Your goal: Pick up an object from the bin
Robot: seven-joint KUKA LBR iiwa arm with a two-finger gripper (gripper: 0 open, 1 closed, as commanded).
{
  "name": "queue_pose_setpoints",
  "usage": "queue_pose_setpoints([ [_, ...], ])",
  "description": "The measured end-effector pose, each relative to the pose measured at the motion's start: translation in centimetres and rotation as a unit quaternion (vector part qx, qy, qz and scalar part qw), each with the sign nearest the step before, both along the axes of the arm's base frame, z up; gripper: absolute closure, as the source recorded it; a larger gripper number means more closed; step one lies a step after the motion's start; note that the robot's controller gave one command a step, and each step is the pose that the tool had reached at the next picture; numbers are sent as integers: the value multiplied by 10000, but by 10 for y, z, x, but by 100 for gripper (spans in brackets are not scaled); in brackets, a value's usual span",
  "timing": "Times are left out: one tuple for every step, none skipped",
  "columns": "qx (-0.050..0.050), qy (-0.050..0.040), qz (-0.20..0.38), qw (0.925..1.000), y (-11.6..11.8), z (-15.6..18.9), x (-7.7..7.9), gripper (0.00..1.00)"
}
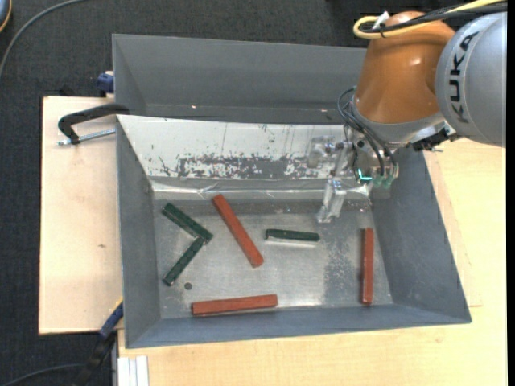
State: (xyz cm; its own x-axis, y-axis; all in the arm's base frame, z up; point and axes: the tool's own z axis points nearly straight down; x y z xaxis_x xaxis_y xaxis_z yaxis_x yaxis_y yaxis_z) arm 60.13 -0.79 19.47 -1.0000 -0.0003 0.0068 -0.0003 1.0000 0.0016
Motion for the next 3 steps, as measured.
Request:
queue_pose_setpoints([
  [2,8,-327,9995,14,-129,-23,0],
  [4,-70,-478,9988,21,-92,-28,0],
  [-2,-31,-1269,9919,15,-94,-36,0],
])
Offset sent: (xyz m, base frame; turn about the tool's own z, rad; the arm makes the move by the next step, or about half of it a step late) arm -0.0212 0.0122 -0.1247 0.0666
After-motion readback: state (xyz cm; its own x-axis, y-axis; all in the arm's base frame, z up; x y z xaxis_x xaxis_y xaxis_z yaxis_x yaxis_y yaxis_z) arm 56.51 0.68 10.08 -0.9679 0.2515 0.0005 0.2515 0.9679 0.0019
